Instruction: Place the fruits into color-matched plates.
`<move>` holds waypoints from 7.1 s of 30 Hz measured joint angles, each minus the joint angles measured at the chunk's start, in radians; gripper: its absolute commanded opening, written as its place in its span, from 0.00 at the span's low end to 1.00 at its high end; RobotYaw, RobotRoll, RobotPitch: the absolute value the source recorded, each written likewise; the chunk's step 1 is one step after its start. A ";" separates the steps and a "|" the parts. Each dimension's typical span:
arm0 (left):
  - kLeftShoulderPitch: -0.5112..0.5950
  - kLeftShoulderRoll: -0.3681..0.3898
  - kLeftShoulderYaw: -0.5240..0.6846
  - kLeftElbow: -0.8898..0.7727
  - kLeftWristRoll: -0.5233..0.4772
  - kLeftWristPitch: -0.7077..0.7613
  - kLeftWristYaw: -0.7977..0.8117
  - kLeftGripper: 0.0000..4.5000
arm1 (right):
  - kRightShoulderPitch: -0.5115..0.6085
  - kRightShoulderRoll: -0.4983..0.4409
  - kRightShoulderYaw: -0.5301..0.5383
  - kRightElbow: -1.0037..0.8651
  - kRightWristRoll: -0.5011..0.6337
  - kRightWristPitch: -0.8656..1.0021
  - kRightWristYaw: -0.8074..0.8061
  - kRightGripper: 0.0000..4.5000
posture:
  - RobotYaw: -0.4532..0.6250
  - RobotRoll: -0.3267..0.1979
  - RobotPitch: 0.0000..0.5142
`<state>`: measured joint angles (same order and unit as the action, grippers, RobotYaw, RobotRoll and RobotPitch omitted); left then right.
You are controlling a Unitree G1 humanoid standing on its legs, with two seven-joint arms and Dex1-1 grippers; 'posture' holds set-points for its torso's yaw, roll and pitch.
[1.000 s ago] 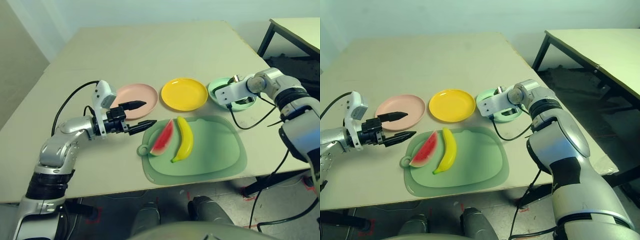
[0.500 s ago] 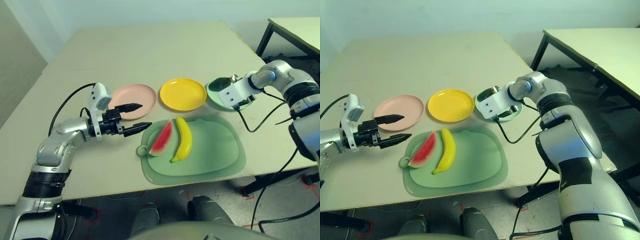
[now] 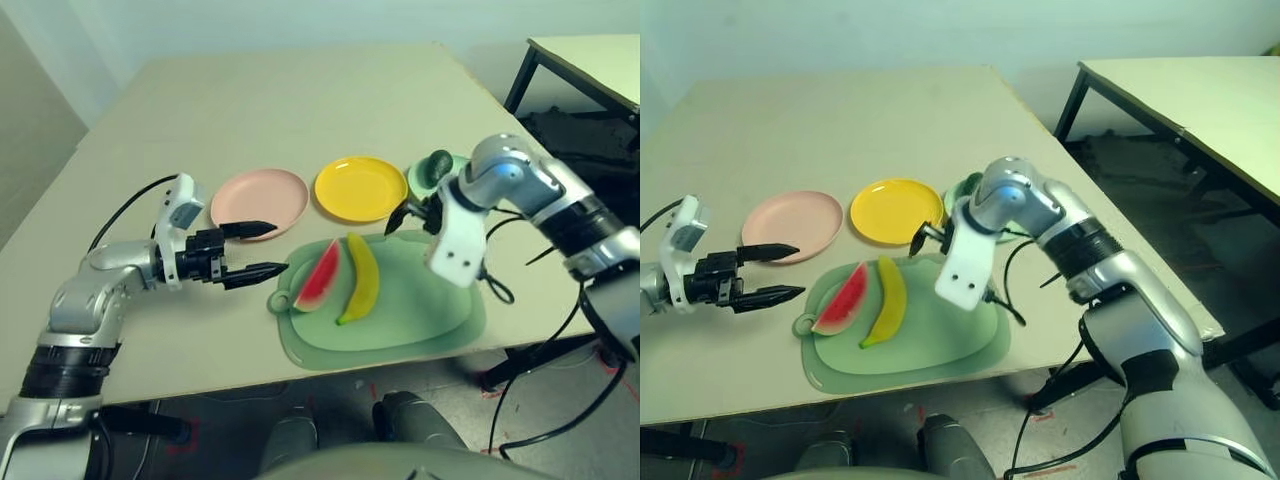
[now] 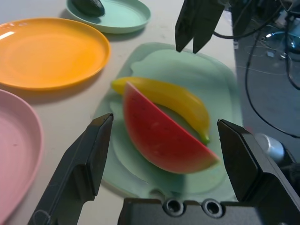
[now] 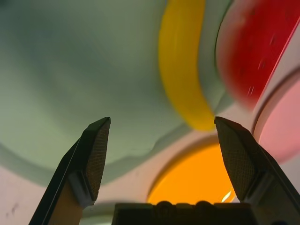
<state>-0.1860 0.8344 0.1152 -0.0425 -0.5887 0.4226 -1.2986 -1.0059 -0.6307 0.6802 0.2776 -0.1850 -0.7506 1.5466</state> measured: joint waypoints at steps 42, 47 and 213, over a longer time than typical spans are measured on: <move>0.073 0.047 0.041 -0.049 -0.009 -0.011 -0.015 1.00 | -0.011 0.196 0.079 0.319 -0.202 -0.081 -0.155 0.99 | 0.41 0.62 0.14; 0.065 0.041 0.041 -0.048 -0.009 -0.018 -0.015 1.00 | -0.011 0.190 0.079 0.320 -0.203 -0.089 -0.149 0.99 | 0.41 0.62 0.13; -0.808 -0.165 -0.563 0.937 0.529 -1.497 -0.304 1.00 | 0.716 -0.154 -0.512 0.150 0.796 0.492 0.065 0.99 | 0.23 0.62 0.02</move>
<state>-0.9936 0.6692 -0.4474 0.8944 -0.0595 -1.0744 -1.6026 -0.2897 -0.7844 0.1683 0.4278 0.6114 -0.2590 1.6114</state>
